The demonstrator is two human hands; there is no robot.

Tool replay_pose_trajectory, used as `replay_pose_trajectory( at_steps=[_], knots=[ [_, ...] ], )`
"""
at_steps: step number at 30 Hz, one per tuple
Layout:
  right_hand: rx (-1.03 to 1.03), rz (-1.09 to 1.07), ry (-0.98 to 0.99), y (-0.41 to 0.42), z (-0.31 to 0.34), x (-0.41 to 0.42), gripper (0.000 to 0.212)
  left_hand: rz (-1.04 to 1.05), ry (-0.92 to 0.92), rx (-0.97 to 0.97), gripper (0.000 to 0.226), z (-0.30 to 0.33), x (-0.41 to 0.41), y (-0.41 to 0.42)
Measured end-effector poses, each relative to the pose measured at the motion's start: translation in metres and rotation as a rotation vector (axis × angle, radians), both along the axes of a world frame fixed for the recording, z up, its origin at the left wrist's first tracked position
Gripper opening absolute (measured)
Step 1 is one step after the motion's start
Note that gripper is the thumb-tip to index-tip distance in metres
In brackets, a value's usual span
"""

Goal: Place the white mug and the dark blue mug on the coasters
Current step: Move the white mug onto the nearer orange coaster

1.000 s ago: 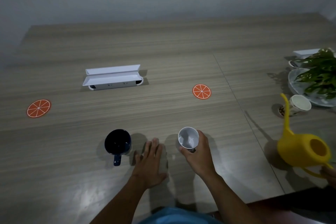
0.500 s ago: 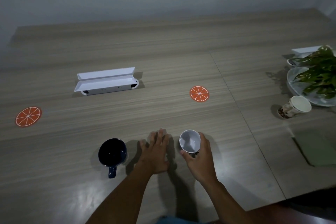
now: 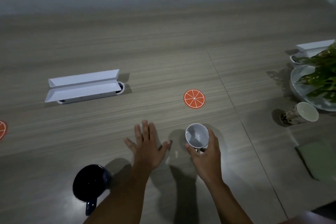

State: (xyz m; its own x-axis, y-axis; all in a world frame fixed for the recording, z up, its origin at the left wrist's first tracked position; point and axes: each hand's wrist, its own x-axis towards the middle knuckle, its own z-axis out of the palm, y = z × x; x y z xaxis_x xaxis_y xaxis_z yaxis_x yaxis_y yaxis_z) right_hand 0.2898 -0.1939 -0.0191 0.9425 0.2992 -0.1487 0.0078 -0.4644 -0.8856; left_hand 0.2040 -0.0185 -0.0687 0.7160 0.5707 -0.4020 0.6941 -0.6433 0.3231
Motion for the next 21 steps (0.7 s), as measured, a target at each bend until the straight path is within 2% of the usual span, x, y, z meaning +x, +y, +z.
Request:
replay_pose_trajectory(
  at_steps=[5, 14, 21],
  knots=[
    [0.005, -0.040, 0.023, 0.018, 0.005, 0.033, 0.081, 0.101, -0.012, 0.141, 0.091, -0.012, 0.013, -0.007],
    [0.098, -0.123, -0.034, 0.061, 0.016, 0.102, 0.077, 0.174, -0.037, 0.116, 0.089, -0.023, 0.013, -0.006],
    [0.076, -0.122, -0.135, 0.084, 0.009, 0.152, 0.073, 0.189, -0.043, 0.126, 0.089, -0.028, 0.013, -0.004]
  ],
)
